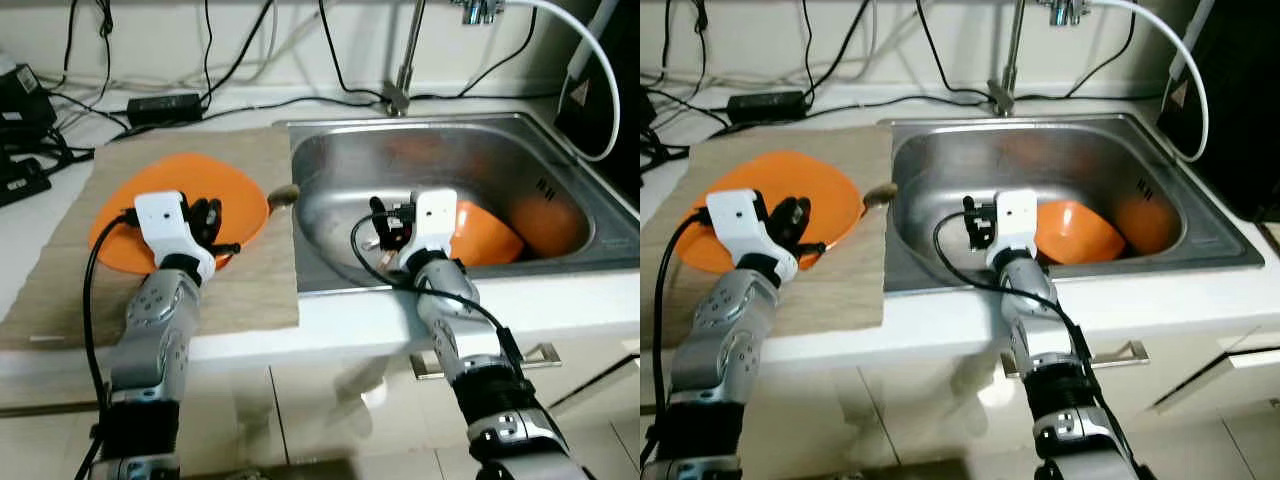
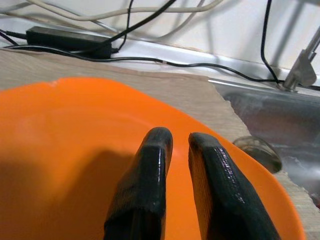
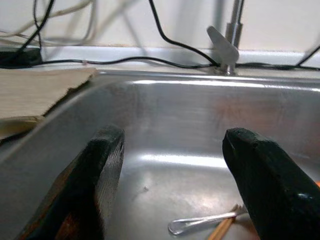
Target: Kitchen organization
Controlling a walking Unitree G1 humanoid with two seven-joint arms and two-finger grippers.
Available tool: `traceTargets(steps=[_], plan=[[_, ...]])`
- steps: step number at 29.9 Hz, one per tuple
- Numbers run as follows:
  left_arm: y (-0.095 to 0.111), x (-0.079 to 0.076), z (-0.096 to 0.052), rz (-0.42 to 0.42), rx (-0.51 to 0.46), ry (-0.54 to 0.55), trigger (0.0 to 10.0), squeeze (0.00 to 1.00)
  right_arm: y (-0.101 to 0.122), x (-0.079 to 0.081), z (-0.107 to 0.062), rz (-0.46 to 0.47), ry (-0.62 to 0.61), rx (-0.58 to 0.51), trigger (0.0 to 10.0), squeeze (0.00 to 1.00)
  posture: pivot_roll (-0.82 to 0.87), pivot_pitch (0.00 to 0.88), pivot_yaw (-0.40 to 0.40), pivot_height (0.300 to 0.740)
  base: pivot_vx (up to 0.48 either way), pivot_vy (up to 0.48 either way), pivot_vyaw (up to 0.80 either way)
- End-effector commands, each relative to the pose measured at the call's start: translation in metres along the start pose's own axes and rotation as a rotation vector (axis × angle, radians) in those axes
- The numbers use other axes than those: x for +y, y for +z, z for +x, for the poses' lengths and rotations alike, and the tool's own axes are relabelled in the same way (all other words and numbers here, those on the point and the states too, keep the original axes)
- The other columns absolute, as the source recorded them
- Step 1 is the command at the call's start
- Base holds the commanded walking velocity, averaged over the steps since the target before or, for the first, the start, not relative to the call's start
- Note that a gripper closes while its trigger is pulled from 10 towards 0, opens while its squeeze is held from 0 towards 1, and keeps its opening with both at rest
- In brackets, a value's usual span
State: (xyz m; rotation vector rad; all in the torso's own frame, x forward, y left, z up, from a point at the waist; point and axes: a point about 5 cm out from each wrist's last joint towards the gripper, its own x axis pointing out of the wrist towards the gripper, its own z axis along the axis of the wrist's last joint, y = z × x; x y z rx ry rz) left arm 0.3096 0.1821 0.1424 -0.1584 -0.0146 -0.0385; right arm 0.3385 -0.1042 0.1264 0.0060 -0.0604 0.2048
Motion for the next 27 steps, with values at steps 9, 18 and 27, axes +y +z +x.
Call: traceTargets(steps=[9,18,27], plan=[[-0.006,-0.007,0.001,-0.003,0.037,-0.029,10.0,0.00,0.007,0.003,0.002,-0.010,0.006,-0.026,10.0,0.00,-0.03,0.000,0.030,0.740,0.000,0.000,0.00],[-0.001,-0.010,0.003,0.007,0.017,-0.043,10.0,0.00,0.009,0.003,0.002,-0.010,0.002,-0.040,10.0,0.00,-0.03,0.000,0.033,0.740,0.000,0.000,0.00],[0.001,-0.012,0.005,0.006,0.008,-0.045,10.0,0.00,0.011,0.001,0.003,-0.017,-0.001,-0.046,10.0,0.00,-0.03,0.000,0.031,0.740,0.000,0.000,0.00]])
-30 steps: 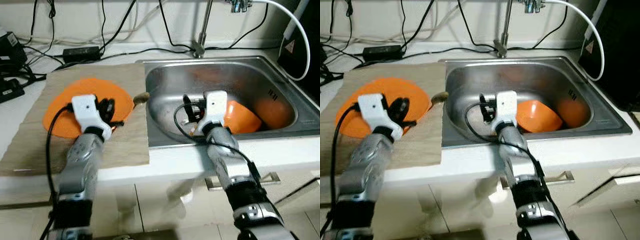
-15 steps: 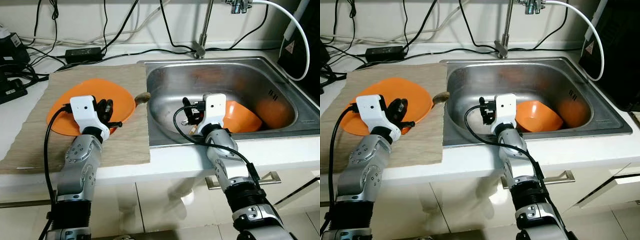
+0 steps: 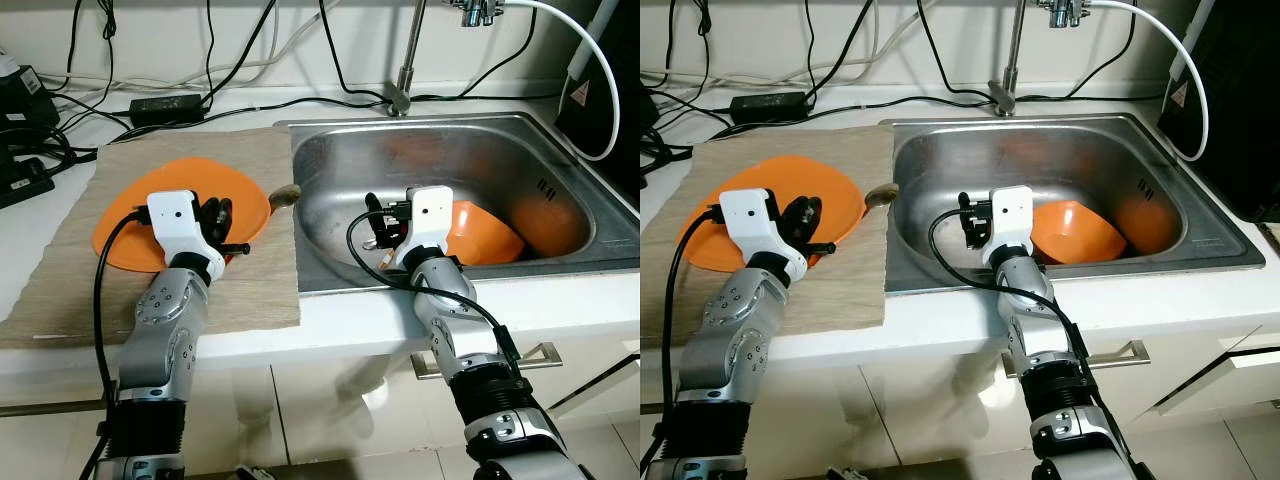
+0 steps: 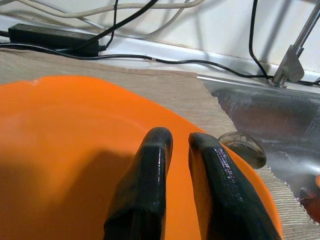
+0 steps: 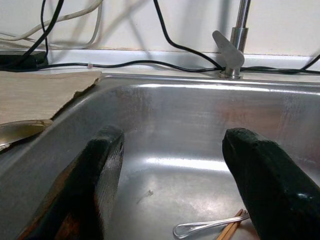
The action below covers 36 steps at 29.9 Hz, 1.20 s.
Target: Kitchen organization
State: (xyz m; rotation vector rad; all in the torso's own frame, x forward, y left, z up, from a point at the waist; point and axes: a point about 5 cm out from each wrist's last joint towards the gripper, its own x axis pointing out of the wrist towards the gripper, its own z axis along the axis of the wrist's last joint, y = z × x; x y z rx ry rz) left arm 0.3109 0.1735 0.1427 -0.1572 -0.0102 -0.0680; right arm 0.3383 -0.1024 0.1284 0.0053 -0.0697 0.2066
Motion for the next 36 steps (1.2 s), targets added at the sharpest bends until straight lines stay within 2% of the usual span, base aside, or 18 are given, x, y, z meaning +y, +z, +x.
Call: traceTargets(steps=[1,21,36], plan=[[0.0017,-0.0039,0.0033,0.005,0.001,-0.016,10.0,0.00,0.0090,-0.0008,0.0028,-0.016,-0.003,-0.037,10.0,0.00,-0.03,0.000,0.031,0.740,0.000,0.000,0.00],[-0.0063,-0.0058,0.0022,0.001,0.040,-0.021,10.0,0.00,0.0066,0.0002,0.0016,-0.017,-0.001,-0.025,10.0,0.00,-0.04,0.000,0.032,0.740,0.000,0.000,0.00],[-0.0034,-0.0052,0.0044,0.011,0.028,-0.019,10.0,0.00,0.0069,0.0023,0.0039,-0.014,0.005,-0.028,10.0,0.00,-0.03,0.000,0.029,0.740,0.000,0.000,0.00]])
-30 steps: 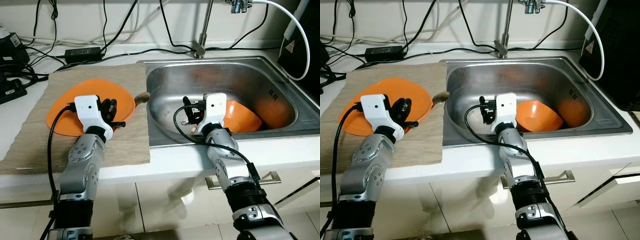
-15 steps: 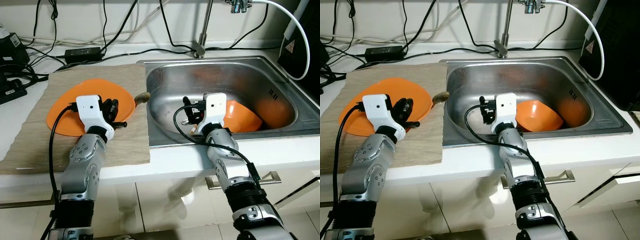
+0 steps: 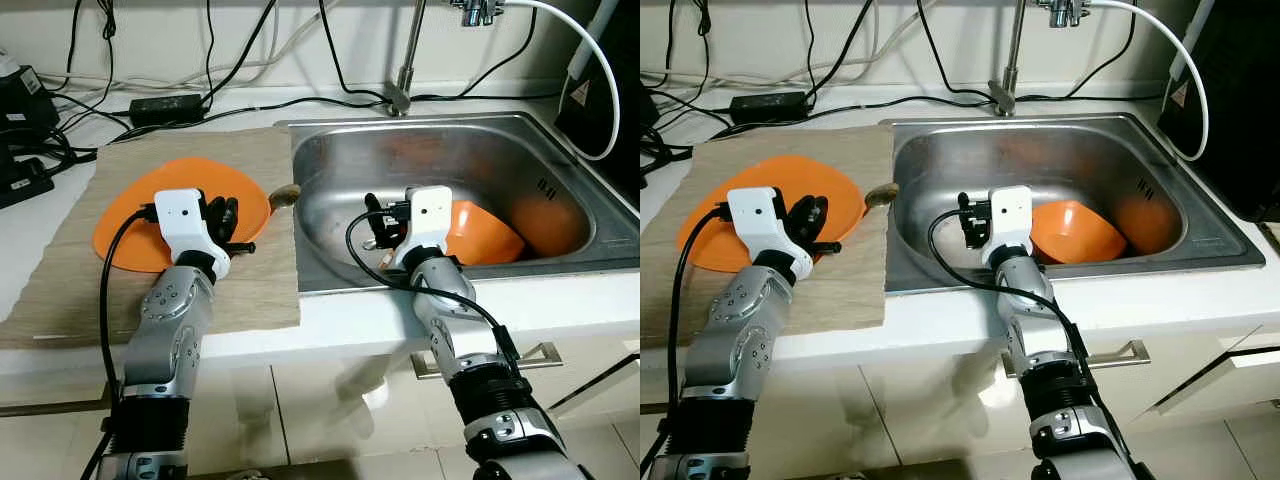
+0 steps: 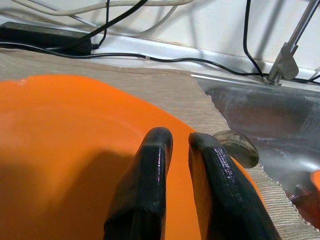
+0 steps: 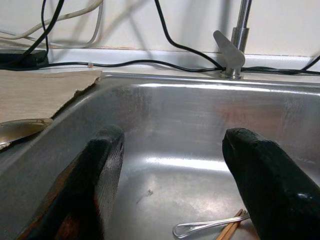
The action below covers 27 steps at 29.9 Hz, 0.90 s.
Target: Kitchen organization
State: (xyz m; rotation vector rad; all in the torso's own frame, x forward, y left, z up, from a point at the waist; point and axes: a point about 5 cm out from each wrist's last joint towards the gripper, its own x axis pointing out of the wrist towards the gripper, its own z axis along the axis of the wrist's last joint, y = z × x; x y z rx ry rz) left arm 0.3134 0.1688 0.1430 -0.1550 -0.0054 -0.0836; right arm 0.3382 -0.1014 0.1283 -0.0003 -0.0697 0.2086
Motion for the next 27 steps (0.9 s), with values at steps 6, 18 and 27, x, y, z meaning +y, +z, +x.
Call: traceTargets(steps=[6,18,27], plan=[[-0.0026,-0.0016,0.0028,0.009,0.019,-0.007,10.0,0.00,0.0071,0.0014,0.0041,-0.009,0.003,-0.029,10.0,0.00,-0.03,0.000,0.029,0.740,0.000,0.000,0.00],[-0.0038,-0.0038,0.0041,0.006,0.023,-0.014,10.0,0.00,0.0077,0.0006,0.0041,-0.009,0.000,-0.031,10.0,0.00,-0.03,0.000,0.031,0.740,0.000,0.000,0.00],[-0.0043,-0.0049,0.0041,0.006,0.024,-0.017,10.0,0.00,0.0072,0.0007,0.0040,-0.009,0.000,-0.031,10.0,0.00,-0.03,0.000,0.030,0.740,0.000,0.000,0.00]])
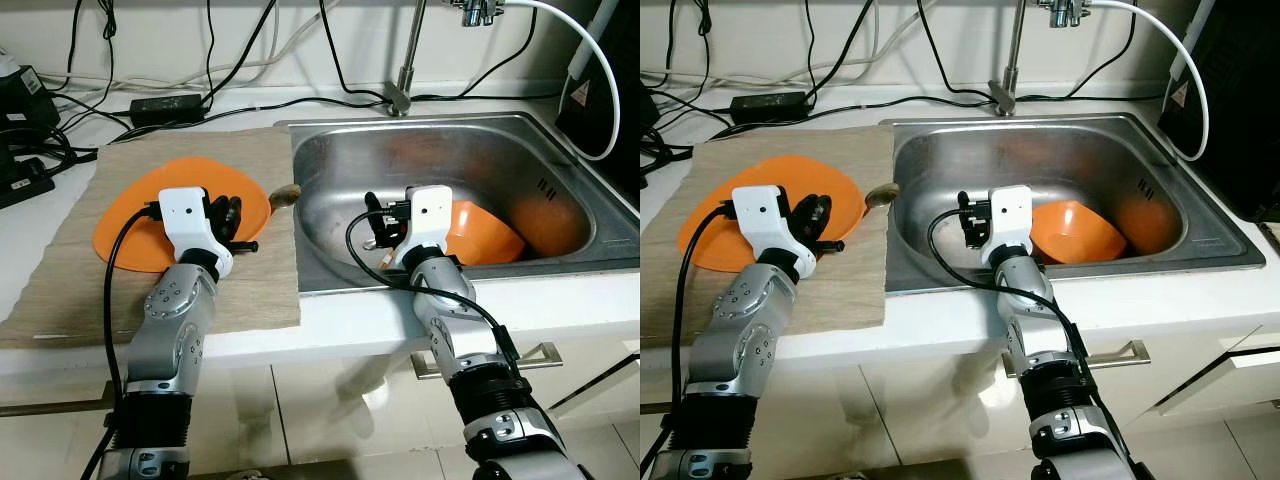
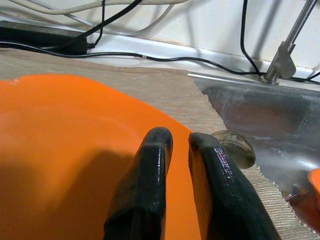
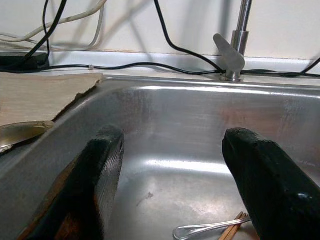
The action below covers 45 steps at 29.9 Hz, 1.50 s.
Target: Kitchen organization
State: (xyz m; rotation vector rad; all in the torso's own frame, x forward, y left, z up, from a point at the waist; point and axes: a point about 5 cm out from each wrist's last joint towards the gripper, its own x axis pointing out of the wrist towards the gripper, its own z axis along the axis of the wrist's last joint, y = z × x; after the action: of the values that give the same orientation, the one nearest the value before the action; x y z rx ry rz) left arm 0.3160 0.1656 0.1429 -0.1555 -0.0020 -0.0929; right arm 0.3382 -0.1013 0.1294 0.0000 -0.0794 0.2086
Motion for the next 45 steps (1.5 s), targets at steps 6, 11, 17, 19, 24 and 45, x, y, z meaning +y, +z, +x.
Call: traceTargets(steps=[6,11,17,19,24,45], plan=[[-0.003,-0.003,0.002,0.009,0.015,-0.009,10.0,0.00,0.007,0.001,0.004,-0.011,0.000,-0.025,10.0,0.00,-0.03,0.000,0.028,0.740,0.000,0.000,0.00],[-0.003,-0.003,0.003,0.011,0.014,-0.011,10.0,0.00,0.008,0.001,0.005,-0.012,-0.001,-0.027,10.0,0.00,-0.03,0.000,0.029,0.740,0.000,0.000,0.00],[-0.003,-0.005,0.005,0.010,0.013,-0.016,10.0,0.00,0.008,0.001,0.007,-0.012,-0.003,-0.027,10.0,0.00,-0.03,0.000,0.031,0.740,0.000,0.000,0.00],[-0.003,-0.006,0.005,0.012,0.017,-0.019,10.0,0.00,0.008,0.000,0.007,-0.012,-0.005,-0.028,10.0,0.00,-0.03,0.000,0.032,0.740,0.000,0.000,0.00],[-0.003,-0.007,0.006,0.016,0.016,-0.021,10.0,0.00,0.009,0.000,0.008,-0.011,-0.007,-0.031,10.0,0.00,-0.03,0.000,0.035,0.740,0.000,0.000,0.00],[0.014,-0.007,0.010,0.056,-0.041,-0.027,10.0,0.00,0.010,0.002,0.010,-0.006,-0.011,-0.037,10.0,0.00,-0.03,0.000,0.040,0.740,0.000,0.000,0.00]])
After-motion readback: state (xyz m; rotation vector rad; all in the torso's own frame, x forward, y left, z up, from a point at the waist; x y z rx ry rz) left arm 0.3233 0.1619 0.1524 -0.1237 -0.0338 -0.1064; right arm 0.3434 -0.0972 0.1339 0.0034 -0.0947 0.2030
